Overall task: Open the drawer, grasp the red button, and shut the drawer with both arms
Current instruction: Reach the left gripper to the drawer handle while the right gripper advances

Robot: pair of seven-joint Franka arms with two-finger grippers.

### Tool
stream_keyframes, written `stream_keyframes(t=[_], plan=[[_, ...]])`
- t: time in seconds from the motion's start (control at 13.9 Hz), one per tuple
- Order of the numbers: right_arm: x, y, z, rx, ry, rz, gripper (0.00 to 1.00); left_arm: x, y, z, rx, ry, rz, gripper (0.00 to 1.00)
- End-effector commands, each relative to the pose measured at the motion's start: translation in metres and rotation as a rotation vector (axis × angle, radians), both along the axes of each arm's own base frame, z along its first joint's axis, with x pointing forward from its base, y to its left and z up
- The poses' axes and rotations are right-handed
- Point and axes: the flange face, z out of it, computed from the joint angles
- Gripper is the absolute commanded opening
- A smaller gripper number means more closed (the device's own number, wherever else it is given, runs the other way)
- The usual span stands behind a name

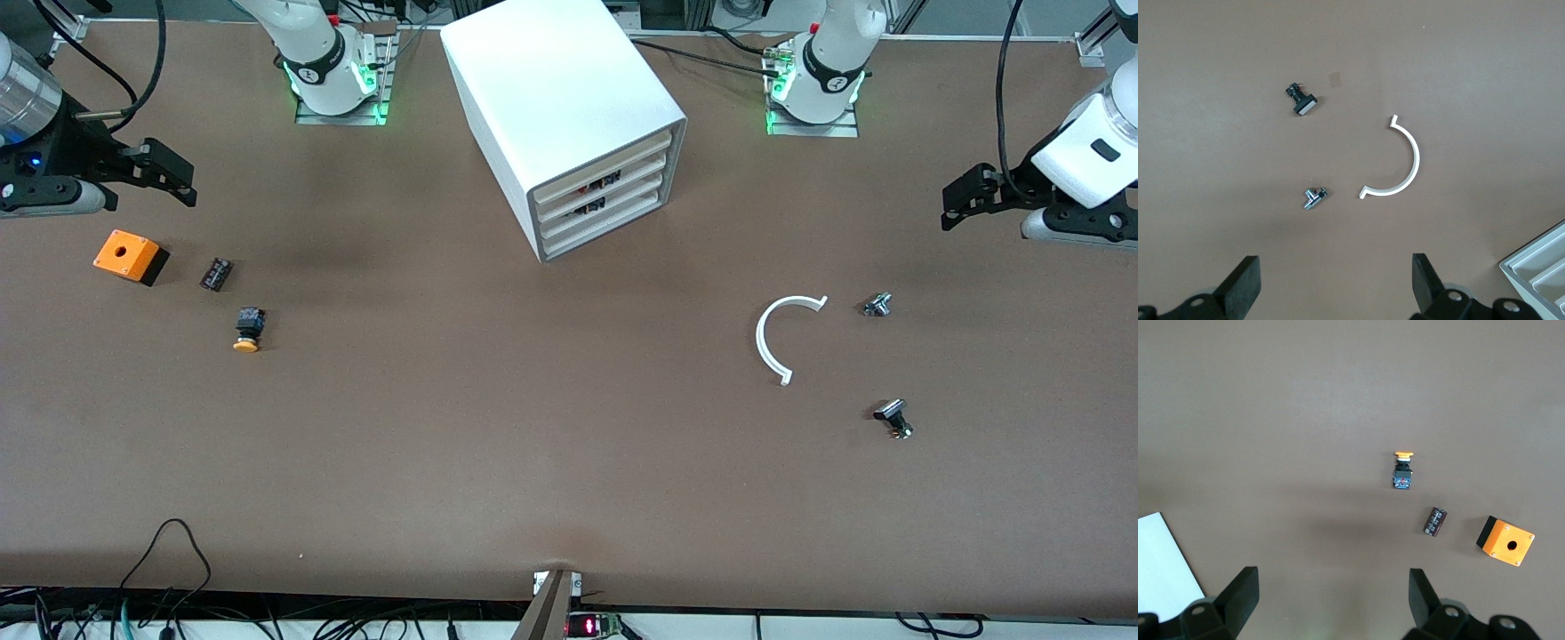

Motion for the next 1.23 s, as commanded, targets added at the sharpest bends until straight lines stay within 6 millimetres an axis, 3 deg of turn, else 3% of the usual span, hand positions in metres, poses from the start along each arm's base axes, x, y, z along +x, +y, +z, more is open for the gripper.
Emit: stream_keyframes(t=[0.0, 0.29, 0.58, 0.72, 1.01, 1.15], plan=[[0.001, -0.012, 0.001, 0.001, -0.001, -0.034, 0.99, 0.003, -0.001, 0.005, 0.013, 0.002, -0.019, 1.0], [0.0, -0.018, 0.004, 0.0, 0.004, -0.038, 0.99, 0.003, -0.009, 0.001, 0.013, 0.011, -0.041, 1.0], [0.004, -0.02, -0.02, -0.013, 0.075, -0.024, 0.99, 0.013, -0.039, -0.009, 0.007, 0.016, -0.091, 1.0], [0.011, -0.019, -0.033, -0.003, 0.096, -0.028, 0.99, 0.022, -0.061, -0.017, -0.003, 0.03, -0.127, 1.0], [0.026, -0.011, -0.066, 0.0, 0.142, -0.037, 0.99, 0.021, -0.119, -0.042, -0.15, 0.097, -0.196, 1.0], [0.037, -0.004, -0.083, 0.037, 0.15, -0.081, 0.99, 0.023, -0.151, -0.071, -0.206, 0.166, -0.235, 1.0]])
